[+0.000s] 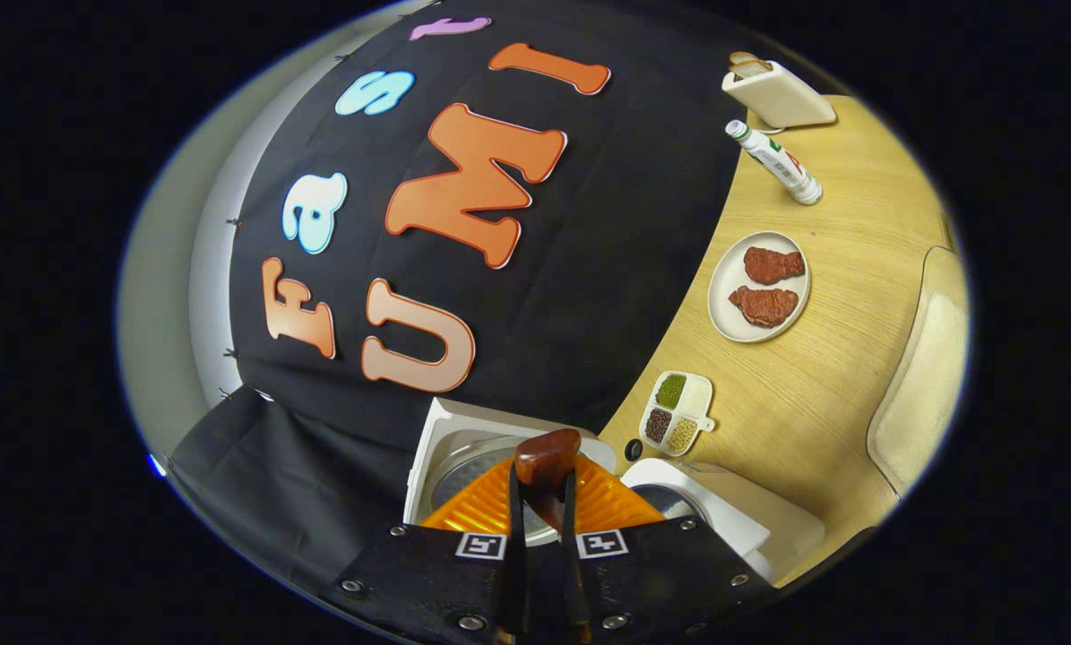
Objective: Close the left gripper, press the button to open the rice cooker; take a wooden spoon from the chopstick holder with the right hand, scoop a spoonful of rice and pour it into the rice cooker, then put the wooden spoon back into the chopstick holder.
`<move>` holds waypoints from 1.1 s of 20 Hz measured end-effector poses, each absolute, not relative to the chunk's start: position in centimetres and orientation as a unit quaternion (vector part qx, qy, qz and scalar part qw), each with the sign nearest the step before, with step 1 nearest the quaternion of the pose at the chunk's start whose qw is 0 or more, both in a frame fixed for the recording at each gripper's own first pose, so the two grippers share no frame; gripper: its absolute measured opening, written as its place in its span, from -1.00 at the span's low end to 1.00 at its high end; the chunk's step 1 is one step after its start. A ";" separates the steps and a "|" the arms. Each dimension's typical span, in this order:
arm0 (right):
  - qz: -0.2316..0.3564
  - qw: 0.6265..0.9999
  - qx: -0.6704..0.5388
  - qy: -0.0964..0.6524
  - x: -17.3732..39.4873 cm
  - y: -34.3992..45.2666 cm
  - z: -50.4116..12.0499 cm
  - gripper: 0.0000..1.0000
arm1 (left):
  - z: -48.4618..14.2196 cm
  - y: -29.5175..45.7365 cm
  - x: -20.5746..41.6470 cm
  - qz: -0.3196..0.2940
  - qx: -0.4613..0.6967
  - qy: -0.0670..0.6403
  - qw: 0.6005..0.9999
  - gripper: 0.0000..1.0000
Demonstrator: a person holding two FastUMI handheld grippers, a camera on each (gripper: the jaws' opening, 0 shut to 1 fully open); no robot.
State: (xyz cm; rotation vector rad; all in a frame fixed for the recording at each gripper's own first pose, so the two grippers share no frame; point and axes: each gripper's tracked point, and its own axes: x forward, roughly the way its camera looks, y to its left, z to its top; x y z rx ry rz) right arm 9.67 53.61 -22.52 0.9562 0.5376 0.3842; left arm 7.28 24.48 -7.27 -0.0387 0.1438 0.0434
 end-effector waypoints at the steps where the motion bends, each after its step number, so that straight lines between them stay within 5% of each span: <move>1: 0.183 0.841 0.442 0.251 9.7 54.0 -22.4 -0.72 | -7.4 24.5 7.5 0.019 -0.018 0.073 0.997 0.97; 22: 0.223 0.912 0.276 0.203 9.4 57.5 -20.2 -0.72 | -9.1 26.1 9.3 0.014 -0.025 0.085 0.996 0.97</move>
